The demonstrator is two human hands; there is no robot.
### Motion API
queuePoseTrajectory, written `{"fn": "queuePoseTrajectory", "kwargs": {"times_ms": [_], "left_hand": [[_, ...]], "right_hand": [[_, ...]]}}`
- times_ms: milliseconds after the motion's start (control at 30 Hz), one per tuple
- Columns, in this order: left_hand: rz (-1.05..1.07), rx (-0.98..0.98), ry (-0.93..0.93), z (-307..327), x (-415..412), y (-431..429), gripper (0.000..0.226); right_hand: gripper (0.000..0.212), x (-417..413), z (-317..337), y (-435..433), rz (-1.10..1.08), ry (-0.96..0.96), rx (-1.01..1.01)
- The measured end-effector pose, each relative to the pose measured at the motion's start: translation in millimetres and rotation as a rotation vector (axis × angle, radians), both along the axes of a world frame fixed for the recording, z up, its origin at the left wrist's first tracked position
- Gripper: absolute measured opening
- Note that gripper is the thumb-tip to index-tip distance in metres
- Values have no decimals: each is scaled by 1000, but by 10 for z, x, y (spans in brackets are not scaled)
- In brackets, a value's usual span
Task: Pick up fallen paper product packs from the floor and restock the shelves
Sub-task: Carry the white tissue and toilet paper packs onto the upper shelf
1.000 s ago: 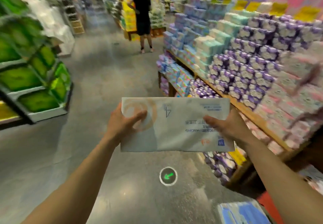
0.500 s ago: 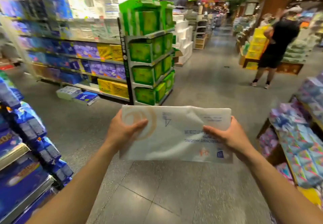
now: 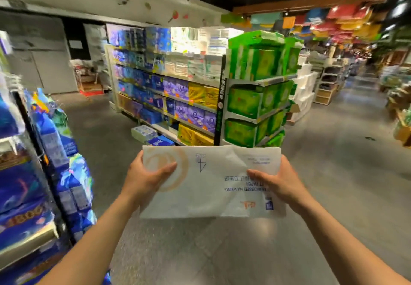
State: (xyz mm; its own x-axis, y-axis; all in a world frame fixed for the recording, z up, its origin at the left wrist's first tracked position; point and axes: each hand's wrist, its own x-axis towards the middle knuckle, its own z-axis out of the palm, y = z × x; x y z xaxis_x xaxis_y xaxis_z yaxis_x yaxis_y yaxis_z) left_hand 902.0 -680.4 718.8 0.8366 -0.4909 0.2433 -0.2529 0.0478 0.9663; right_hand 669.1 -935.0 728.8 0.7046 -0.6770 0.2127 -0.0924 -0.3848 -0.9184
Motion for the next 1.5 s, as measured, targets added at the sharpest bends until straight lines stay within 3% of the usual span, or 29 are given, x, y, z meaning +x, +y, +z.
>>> {"fn": "queuePoseTrajectory", "kwargs": {"times_ms": [200, 467, 767, 867, 1100, 1333, 1433, 1500], "left_hand": [[24, -62, -18, 395, 1342, -788, 60], [121, -61, -59, 341, 3163, -2114, 50], [296, 18, -80, 531, 5387, -3300, 111], [347, 9, -79, 542, 6203, -3579, 107], [354, 15, -158, 547, 8510, -4385, 101], [269, 96, -211, 1080, 10890, -5502, 57], [235, 68, -217, 1219, 11774, -6051, 61], [222, 46, -245, 1244, 12341, -6427, 75]], "right_hand": [[85, 1458, 391, -878, 13, -16, -53], [72, 3438, 374, -2273, 67, -70, -104], [70, 6120, 723, -3873, 209, -50, -160], [72, 7063, 738, -4178, 239, -58, -175], [48, 9361, 624, -4881, 224, -108, -164], [51, 11442, 907, -5844, 136, -116, -150], [50, 12207, 1013, -6389, 79, -135, -199], [45, 12708, 1048, -6757, 38, -143, -258]]}}
